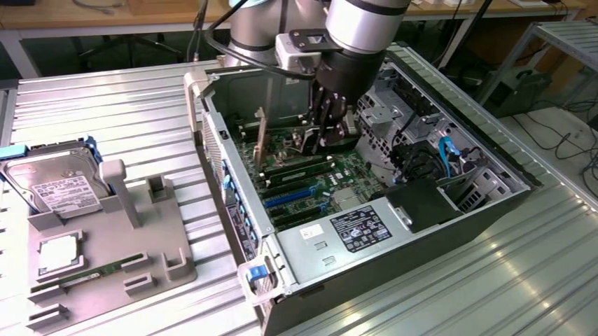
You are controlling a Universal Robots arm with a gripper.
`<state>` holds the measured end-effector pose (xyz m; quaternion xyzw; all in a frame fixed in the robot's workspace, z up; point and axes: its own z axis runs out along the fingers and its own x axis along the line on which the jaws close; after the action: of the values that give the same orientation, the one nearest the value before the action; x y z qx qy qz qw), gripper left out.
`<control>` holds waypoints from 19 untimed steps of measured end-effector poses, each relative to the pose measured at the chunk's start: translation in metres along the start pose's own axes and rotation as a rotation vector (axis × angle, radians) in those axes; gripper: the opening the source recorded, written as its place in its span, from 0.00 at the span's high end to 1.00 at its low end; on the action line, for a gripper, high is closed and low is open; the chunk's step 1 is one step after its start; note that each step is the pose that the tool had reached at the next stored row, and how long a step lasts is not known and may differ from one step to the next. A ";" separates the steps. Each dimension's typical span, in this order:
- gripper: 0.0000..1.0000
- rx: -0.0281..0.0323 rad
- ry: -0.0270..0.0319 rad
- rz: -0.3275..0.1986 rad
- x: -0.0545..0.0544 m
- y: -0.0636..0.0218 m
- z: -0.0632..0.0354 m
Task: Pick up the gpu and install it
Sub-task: 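Insert the gpu into the slot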
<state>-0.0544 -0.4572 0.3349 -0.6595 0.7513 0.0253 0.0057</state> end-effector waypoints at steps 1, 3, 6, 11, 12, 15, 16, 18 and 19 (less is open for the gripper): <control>0.73 0.0000 0.0001 0.000 0.000 0.0003 0.0017; 0.73 0.0000 0.0000 0.000 0.000 0.0004 0.0056; 0.73 0.0000 0.0000 0.000 0.001 0.0008 0.0114; 0.73 -0.0001 0.0002 0.000 0.001 0.0016 0.0169; 0.73 0.0000 0.0004 0.000 0.001 0.0023 0.0171; 0.73 -0.0001 0.0023 -0.010 0.001 0.0050 0.0179; 0.73 -0.0007 0.0026 -0.025 0.000 0.0049 0.0183; 0.73 -0.0022 0.0038 -0.059 0.000 0.0050 0.0191; 0.73 -0.0030 0.0044 -0.078 0.000 0.0050 0.0197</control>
<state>-0.0599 -0.4560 0.3154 -0.6883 0.7250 0.0248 0.0041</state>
